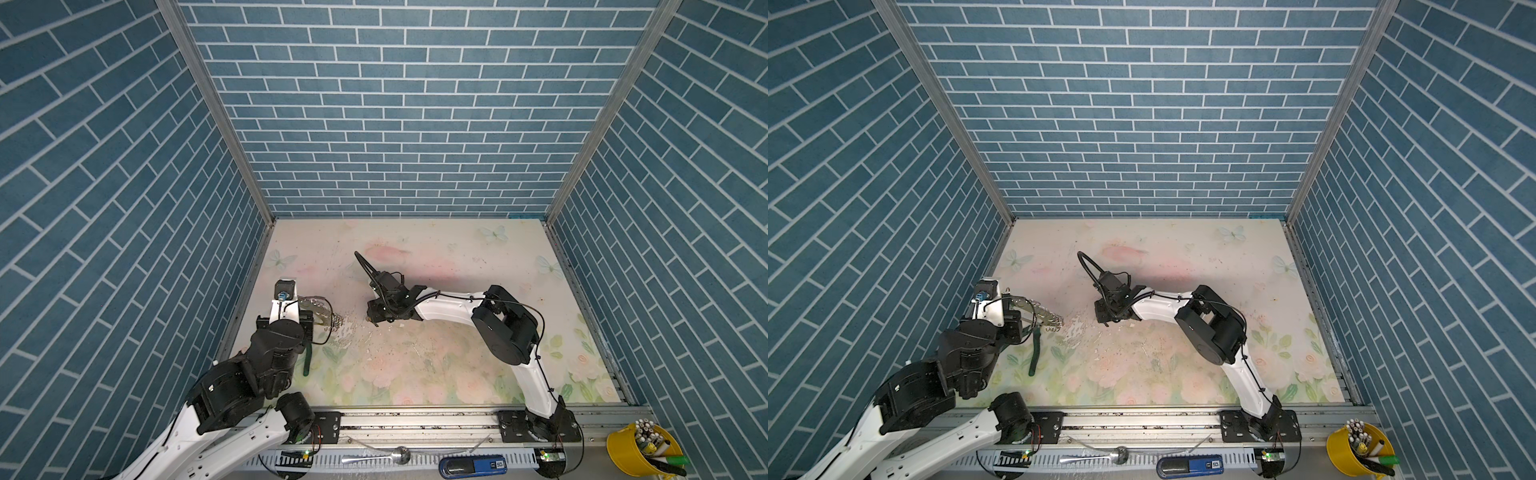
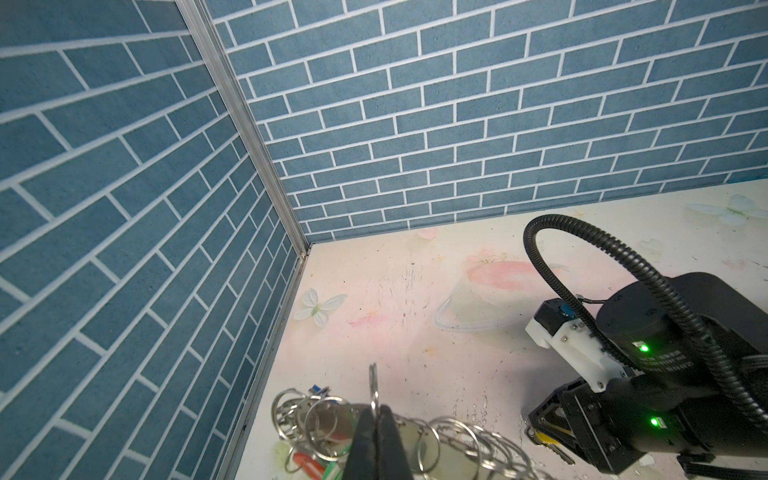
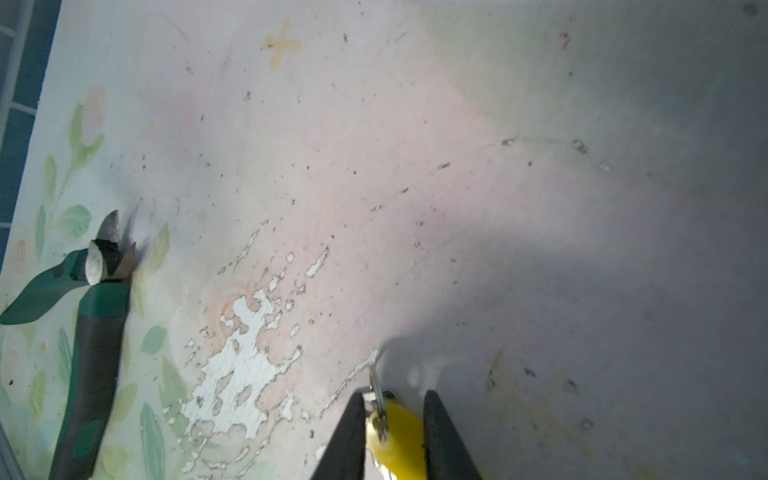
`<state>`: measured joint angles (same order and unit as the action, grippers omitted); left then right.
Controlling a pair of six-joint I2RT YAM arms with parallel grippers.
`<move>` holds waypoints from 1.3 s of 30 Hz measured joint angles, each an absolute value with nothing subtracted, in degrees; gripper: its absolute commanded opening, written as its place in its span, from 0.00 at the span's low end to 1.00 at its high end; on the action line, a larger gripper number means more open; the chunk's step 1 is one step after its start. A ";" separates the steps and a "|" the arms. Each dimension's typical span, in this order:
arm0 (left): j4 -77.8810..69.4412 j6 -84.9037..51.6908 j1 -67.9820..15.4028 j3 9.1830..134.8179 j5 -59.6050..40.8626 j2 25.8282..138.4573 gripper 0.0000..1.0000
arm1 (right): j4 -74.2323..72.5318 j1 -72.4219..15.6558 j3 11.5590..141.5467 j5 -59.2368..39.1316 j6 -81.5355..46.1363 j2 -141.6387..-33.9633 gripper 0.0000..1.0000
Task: Put the keys on the keyring
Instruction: 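Reach the right gripper to the yellow-tagged key and grasp its ring, then carry the yellow-tagged key with the right gripper toward the left gripper's rings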
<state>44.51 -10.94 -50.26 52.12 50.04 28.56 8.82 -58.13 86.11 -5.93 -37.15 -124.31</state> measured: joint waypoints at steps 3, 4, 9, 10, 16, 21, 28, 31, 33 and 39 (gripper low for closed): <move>44.58 -10.98 -50.26 52.10 50.04 28.93 0.00 | 9.37 -58.13 86.52 -5.89 -36.93 -124.49 0.12; 44.60 -10.98 -50.26 52.10 50.04 28.99 0.00 | 9.47 -58.15 86.65 -5.91 -36.88 -124.49 0.07; 44.69 -10.98 -50.26 52.07 50.04 28.99 0.00 | 9.43 -58.41 87.39 -6.26 -36.05 -124.51 0.00; 44.69 -10.98 -50.26 52.07 50.04 28.99 0.00 | 9.45 -58.52 87.50 -6.31 -35.97 -124.51 0.00; 44.69 -11.07 -50.26 51.86 50.09 29.80 0.00 | 9.56 -58.87 87.05 -5.65 -34.52 -124.03 0.00; 44.31 -11.00 -50.26 51.53 49.21 31.86 0.00 | 9.67 -58.87 79.35 -2.98 -30.52 -115.96 0.00; 40.14 -8.23 -50.26 50.63 40.01 40.14 0.00 | 8.71 -57.78 64.45 -0.21 -23.35 -93.10 0.00; 36.60 -6.42 -50.26 48.99 33.69 42.87 0.00 | 8.49 -55.53 58.54 -0.54 -21.65 -84.12 0.00; 34.44 -5.23 -50.26 48.27 29.78 45.04 0.00 | 8.69 -54.08 54.68 -1.30 -20.51 -78.91 0.00; 26.59 -1.37 -50.26 46.76 16.38 52.40 0.00 | 9.80 -52.73 45.17 -5.06 -17.47 -65.17 0.00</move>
